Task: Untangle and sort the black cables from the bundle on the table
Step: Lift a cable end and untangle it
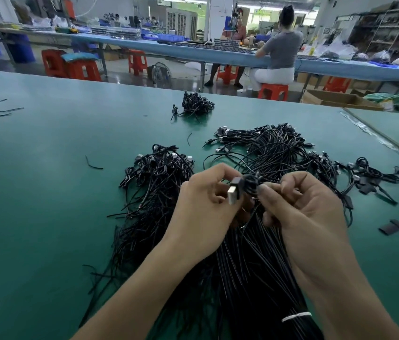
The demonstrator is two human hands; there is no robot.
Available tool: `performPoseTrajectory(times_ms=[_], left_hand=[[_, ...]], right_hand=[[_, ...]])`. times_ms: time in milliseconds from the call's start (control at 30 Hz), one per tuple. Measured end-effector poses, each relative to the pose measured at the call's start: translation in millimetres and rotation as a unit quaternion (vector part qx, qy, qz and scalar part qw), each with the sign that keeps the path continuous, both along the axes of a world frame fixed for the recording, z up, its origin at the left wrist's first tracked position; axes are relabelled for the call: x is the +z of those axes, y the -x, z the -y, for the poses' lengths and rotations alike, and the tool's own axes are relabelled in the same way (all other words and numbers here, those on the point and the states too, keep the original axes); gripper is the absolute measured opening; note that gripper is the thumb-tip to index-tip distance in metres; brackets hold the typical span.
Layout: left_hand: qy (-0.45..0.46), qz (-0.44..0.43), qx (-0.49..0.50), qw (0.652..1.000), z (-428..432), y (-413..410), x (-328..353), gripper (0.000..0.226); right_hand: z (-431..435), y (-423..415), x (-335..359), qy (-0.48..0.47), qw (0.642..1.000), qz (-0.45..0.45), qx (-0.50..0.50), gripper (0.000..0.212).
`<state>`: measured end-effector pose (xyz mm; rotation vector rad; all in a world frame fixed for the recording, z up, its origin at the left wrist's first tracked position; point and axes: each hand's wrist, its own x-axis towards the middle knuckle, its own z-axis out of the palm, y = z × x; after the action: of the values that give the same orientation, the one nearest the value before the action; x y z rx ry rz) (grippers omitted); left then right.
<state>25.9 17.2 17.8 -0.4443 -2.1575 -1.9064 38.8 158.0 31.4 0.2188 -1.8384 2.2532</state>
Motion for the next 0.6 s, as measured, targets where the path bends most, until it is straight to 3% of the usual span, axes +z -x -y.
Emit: performPoseTrajectory(times_ms=[133,200,267,433,533,600], left_hand=[[-0.162,0.114,-0.075,0.977,1,2,7,0.011],[-0.199,0.156,-0.08,0.964,3,2,9,0.021],[-0.21,0.165,-0.09,0.959,3,0,10,0.016],[-0.203,0.116,-0.08,0.969,0,0,10,0.007],[-0.189,0.06,-0.057,0.978,0,1,8,0.028],[-0.148,0.019,-0.055,0.987,-2,1,4,0.029]], right_hand=[[1,1,-4,-0.037,0.999,-0.007,0.004,0.041],[1,2,-6,-0.054,0.999,-0.007,-0.004,0.039],[2,2,-6,-0.064,0.998,-0.004,-0.011,0.037],[5,1,-8,-0.012,0.999,0.047,0.002,0.039],[5,0,-9,0.004,0.998,0.066,0.002,0.04],[4,1,-11,0.012,0.997,0.076,-0.009,0.042]])
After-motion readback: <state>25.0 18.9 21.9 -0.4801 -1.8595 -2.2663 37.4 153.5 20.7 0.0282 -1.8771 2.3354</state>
